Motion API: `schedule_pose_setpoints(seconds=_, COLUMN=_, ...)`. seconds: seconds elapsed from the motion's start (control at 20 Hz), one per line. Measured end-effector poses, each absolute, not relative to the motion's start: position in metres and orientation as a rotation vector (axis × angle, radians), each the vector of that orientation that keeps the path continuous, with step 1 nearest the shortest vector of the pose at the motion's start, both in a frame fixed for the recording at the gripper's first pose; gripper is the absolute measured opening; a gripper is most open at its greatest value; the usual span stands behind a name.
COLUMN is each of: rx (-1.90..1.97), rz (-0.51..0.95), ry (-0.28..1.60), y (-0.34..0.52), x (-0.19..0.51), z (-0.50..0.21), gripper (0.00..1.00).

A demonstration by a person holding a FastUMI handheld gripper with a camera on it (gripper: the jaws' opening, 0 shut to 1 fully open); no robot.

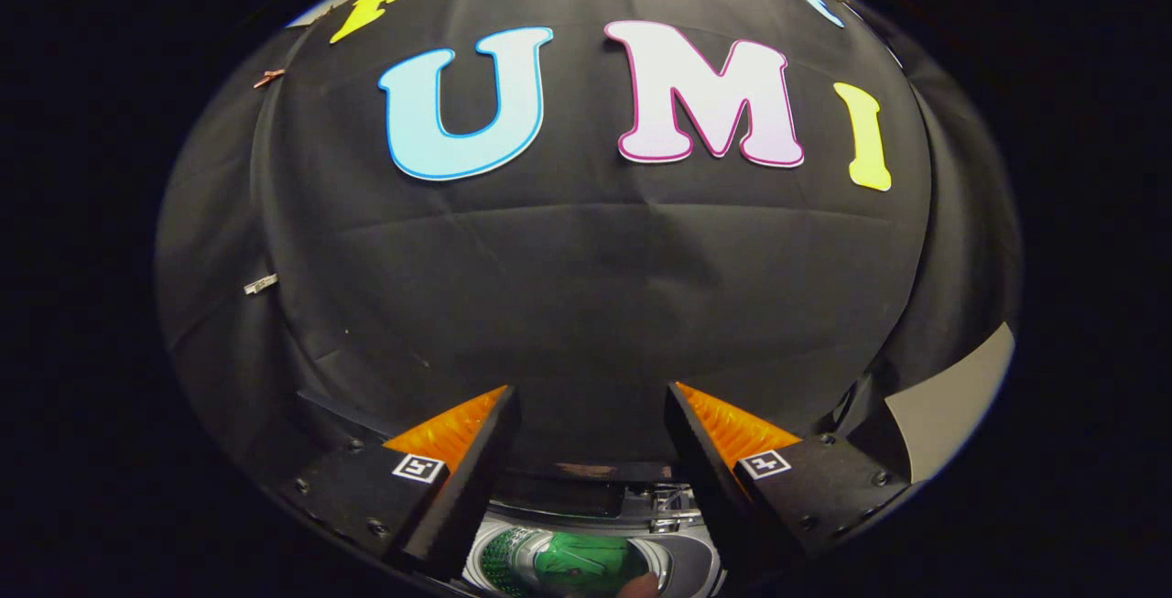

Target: Put the clothes into the washing machine and then close the washing machine lid.

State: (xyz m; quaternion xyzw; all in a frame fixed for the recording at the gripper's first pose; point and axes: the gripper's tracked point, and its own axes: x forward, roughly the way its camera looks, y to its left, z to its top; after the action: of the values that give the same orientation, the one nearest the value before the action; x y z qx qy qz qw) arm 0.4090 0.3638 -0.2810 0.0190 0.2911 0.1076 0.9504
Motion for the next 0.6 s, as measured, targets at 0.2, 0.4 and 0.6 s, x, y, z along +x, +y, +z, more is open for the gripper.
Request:
schedule_pose_setpoints(seconds=0.2, rx=0.033, rz=0.225, ry=0.583, y=0.362, x=0.388, z=-0.278, gripper=1.0)
schedule_pose_setpoints(seconds=0.4, rx=0.035, rz=0.245, ry=0.571, y=0.361, x=0.362, z=-0.276, gripper=1.0)
schedule_pose_setpoints(seconds=0.6, rx=0.037, rz=0.27, ry=0.532, y=0.359, x=0.335, z=-0.275, gripper=1.0)
